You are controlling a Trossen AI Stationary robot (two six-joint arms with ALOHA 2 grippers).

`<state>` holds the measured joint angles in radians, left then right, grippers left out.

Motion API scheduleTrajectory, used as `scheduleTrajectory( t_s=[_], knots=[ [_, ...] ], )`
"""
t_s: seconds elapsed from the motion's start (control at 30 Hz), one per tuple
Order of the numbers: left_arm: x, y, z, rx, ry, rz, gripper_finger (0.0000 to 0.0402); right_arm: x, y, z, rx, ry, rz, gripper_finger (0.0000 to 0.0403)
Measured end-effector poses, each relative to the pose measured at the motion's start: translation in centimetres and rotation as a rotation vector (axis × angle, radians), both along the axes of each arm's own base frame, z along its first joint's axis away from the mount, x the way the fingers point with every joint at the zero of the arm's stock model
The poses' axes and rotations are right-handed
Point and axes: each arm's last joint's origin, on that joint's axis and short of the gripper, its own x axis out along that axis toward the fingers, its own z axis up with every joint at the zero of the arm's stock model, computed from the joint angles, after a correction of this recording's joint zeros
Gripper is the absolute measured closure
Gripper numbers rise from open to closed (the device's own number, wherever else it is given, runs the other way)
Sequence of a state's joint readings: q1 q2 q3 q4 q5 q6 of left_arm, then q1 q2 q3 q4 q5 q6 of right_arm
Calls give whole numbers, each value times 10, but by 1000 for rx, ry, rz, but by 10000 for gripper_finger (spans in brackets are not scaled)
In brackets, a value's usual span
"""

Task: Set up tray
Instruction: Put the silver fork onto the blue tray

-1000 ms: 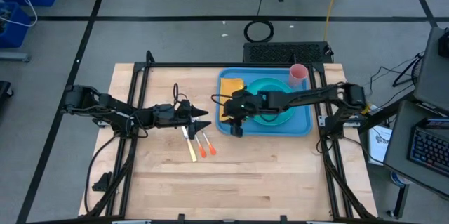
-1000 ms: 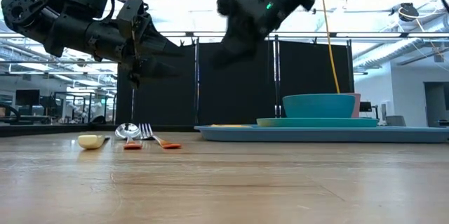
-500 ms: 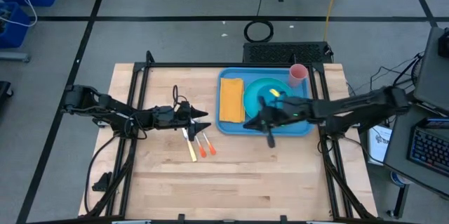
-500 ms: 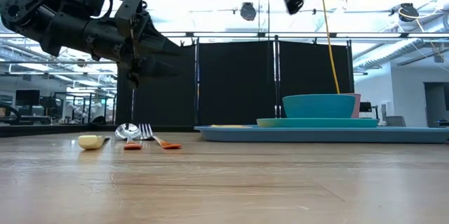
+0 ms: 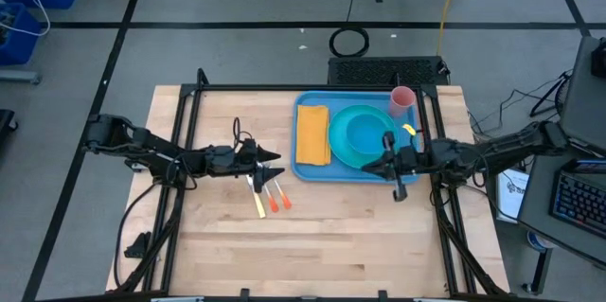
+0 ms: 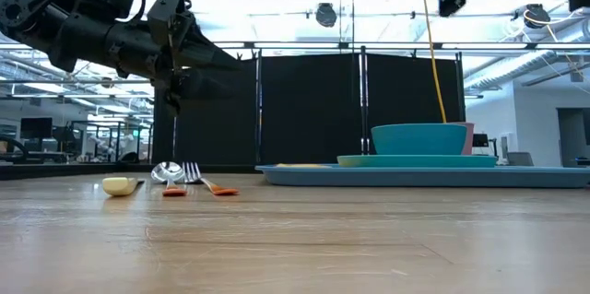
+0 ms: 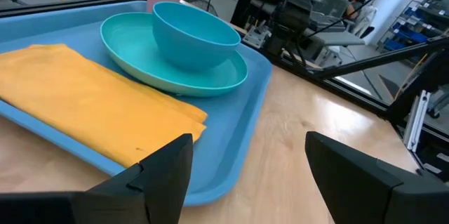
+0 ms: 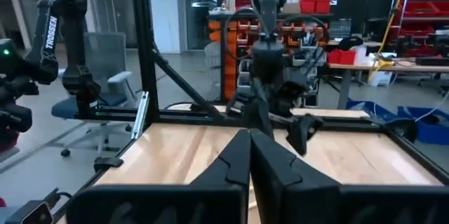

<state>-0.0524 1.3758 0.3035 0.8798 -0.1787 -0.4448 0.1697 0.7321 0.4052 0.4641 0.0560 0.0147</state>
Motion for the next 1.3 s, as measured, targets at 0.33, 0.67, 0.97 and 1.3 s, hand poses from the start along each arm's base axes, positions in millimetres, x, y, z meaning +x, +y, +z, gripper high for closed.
scheduleTrajectory(
  t_s=[0.33, 0.67, 0.97, 1.3],
  knots=[
    [-1, -14, 0, 4, -2, -7, 123, -32, -6, -41, 53, -129, -16, 403],
    [-3, -26, 0, -2, -3, -22, 123, -44, -8, -48, 109, -260, -4, 403],
    [-4, -31, 0, 17, -2, -18, 123, -43, -7, -51, 74, -237, -31, 403],
    [-4, -31, 0, 16, -4, -16, 123, -43, -14, -53, 232, -223, -243, 403]
  ],
)
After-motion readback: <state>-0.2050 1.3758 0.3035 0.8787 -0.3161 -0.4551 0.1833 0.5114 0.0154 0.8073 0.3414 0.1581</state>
